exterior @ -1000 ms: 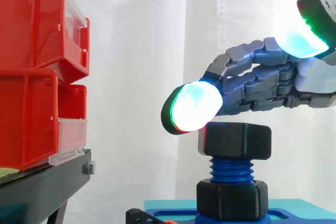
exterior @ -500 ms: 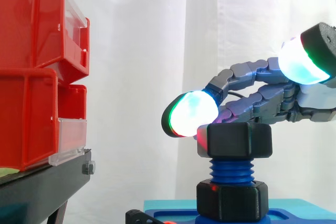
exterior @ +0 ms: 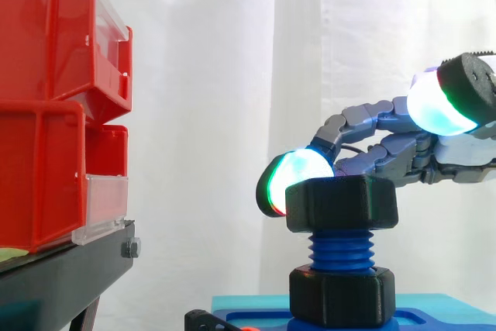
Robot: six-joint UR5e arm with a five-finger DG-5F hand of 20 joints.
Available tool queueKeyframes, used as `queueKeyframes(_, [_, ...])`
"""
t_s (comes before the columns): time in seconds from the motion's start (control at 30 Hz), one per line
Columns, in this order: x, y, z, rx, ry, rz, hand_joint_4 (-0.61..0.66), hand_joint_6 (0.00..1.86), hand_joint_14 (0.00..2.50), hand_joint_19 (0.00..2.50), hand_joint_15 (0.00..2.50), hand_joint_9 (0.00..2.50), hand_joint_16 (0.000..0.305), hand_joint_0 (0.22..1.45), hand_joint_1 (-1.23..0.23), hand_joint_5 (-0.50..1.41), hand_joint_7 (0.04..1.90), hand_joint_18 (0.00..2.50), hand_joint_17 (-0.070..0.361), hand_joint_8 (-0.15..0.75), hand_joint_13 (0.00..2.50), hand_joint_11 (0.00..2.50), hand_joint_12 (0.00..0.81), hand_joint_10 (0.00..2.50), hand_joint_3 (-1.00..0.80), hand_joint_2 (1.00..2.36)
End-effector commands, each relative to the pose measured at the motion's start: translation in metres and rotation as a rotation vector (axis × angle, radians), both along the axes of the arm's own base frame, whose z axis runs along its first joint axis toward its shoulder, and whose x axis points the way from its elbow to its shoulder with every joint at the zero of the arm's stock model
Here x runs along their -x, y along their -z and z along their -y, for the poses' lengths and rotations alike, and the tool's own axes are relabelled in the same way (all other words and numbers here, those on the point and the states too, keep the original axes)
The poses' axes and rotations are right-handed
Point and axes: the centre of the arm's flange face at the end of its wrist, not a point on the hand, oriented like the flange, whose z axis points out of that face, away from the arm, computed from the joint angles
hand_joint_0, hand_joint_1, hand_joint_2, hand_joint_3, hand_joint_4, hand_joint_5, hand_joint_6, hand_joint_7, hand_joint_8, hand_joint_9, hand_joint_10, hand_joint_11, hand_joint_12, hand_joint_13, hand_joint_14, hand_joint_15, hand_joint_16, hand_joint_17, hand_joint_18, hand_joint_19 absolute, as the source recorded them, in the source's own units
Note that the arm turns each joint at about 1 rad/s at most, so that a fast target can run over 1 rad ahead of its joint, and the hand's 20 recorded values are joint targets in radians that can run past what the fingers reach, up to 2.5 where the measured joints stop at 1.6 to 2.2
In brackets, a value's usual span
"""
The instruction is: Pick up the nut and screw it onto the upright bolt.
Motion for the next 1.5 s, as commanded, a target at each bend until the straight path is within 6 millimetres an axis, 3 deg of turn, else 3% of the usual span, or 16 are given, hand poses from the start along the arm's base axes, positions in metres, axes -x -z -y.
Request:
queueKeyframes(0.0, [0.001,0.000,0.008,0.006,0.004,-0.001,0.30,0.50,0.00,0.00,0.00,0.48,0.022,0.51,-0.27,-0.12,0.90,0.00,0.049,0.270,0.23,0.00,0.223,0.00,-0.50,1.00])
queueKeyframes(0.27, [0.005,0.000,0.023,0.007,0.007,-0.001,0.29,0.50,0.00,0.00,0.00,0.53,0.020,0.51,-0.29,-0.08,1.13,0.00,0.045,0.276,0.26,0.00,0.211,0.00,-0.50,1.00])
queueKeyframes(0.57, [0.005,-0.001,0.035,0.017,0.005,0.014,0.26,0.50,0.00,0.00,0.00,0.55,0.019,0.52,-0.29,-0.07,1.19,0.02,0.043,0.279,0.28,0.00,0.207,0.00,-0.50,1.00])
queueKeyframes(0.67, [0.002,-0.005,0.032,0.017,0.000,0.042,0.29,0.50,0.00,0.00,0.00,0.52,0.022,0.51,-0.29,-0.12,0.96,0.01,0.048,0.268,0.27,0.00,0.225,0.00,-0.50,1.00])
queueKeyframes(0.73, [0.001,-0.006,0.031,0.015,-0.001,0.057,0.22,0.50,0.00,0.00,0.00,0.45,0.025,0.50,-0.28,-0.16,0.77,0.00,0.056,0.246,0.23,0.00,0.248,0.00,-0.50,1.00])
queueKeyframes(0.83, [-0.002,-0.010,0.030,0.015,-0.009,0.086,0.18,0.50,0.00,0.00,0.00,0.37,0.028,0.48,-0.28,-0.19,0.66,0.00,0.063,0.225,0.18,0.00,0.257,0.00,-0.50,1.00])
queueKeyframes(1.03, [-0.007,-0.014,0.021,0.015,-0.031,0.131,0.14,0.50,0.00,0.00,0.00,0.18,0.031,0.46,-0.23,-0.20,0.60,0.00,0.071,0.191,0.00,0.00,0.266,0.00,-0.50,1.00])
queueKeyframes(1.33, [-0.012,-0.016,-0.001,0.013,-0.060,0.154,0.11,0.50,0.00,0.00,0.00,0.05,0.039,0.44,-0.11,-0.21,0.60,0.00,0.088,0.178,0.00,0.00,0.301,0.00,-0.50,1.00])
queueKeyframes(1.47, [-0.016,-0.017,-0.028,-0.001,-0.084,0.154,0.11,0.50,0.00,0.00,0.00,0.05,0.040,0.44,-0.10,-0.22,0.60,0.00,0.089,0.179,0.00,0.00,0.302,0.00,-0.50,1.00])
